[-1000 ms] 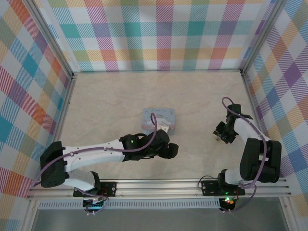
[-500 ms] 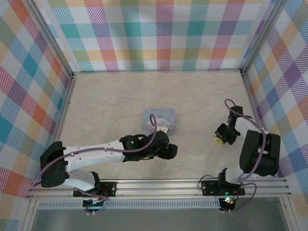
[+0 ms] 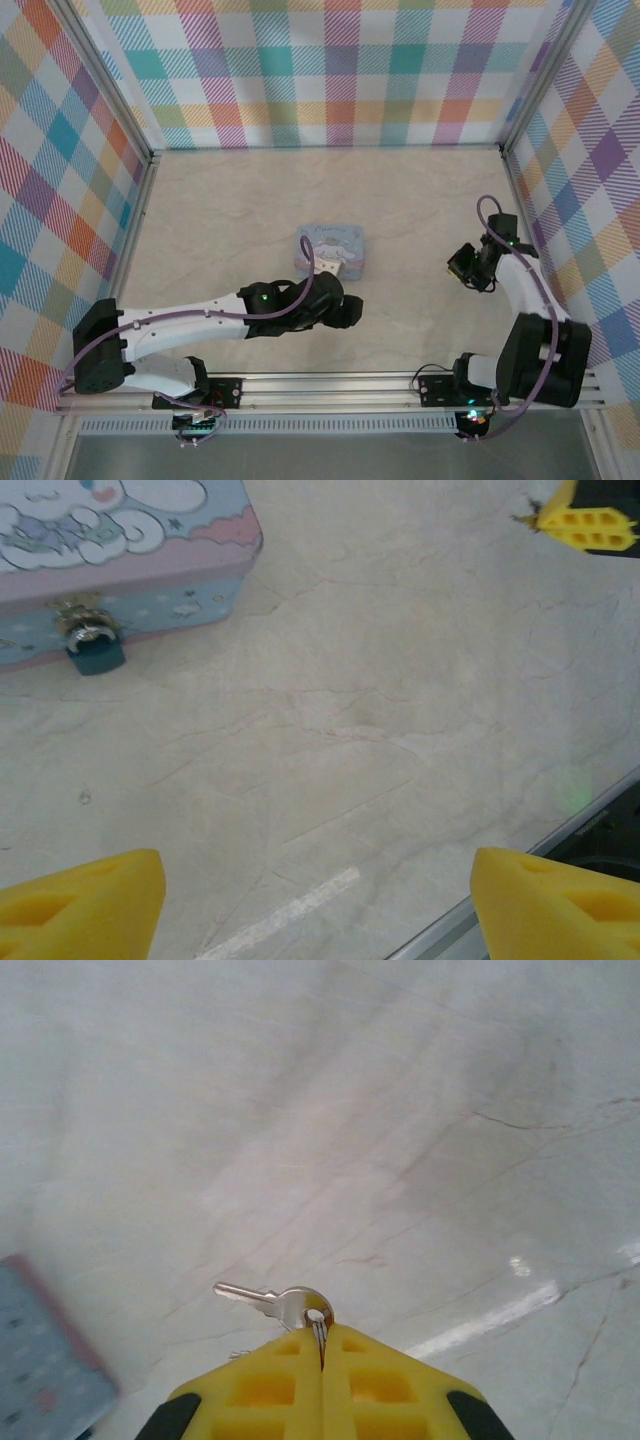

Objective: Unlock the padlock with the key

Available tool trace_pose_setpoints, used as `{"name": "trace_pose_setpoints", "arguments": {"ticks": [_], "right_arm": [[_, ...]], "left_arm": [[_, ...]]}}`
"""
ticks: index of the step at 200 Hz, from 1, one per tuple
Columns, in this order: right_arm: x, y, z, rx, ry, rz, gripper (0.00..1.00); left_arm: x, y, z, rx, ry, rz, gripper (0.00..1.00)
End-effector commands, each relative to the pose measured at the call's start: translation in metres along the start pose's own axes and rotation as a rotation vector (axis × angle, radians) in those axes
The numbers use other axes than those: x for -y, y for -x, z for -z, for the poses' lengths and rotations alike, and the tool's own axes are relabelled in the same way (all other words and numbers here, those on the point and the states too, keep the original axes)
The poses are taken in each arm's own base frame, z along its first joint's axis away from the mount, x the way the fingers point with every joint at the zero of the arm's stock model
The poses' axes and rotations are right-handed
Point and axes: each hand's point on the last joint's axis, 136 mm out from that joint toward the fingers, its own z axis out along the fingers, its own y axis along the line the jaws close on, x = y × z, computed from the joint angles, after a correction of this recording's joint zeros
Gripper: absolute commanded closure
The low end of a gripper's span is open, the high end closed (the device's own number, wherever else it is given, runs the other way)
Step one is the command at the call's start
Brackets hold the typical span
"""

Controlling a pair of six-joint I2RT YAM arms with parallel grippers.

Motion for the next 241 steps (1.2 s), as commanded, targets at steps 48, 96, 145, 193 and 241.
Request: {"name": "trace_pose_setpoints", "arguments": {"ticks": [48,96,145,193,241], "right_arm": [[-0.088,-0.017,0.092,0.059,0.375,0.182,1.00],[-0.143,-0.041,0.137,0.088,0.531,0.405,1.00],[-0.181,-0.074,0.179,0.069,0.744,0.573,1.00],[-0.200,-0.106,0.209,-0.042,0.896,0.643,1.00],[-0.212,-0.127,0.229,-0.162,0.962,0.647,1.00]], "left_arm": [[-0.017,0.060,0.044,0.141,-0.055,0.108,0.19],[-0.023,0.105,0.068,0.188,-0.142,0.173,0.25],[0.007,0.132,0.077,0.195,-0.294,0.171,0.27],[0.045,0.145,0.083,0.215,-0.493,0.123,0.21],[0.070,0.151,0.092,0.253,-0.639,0.035,0.10]]}}
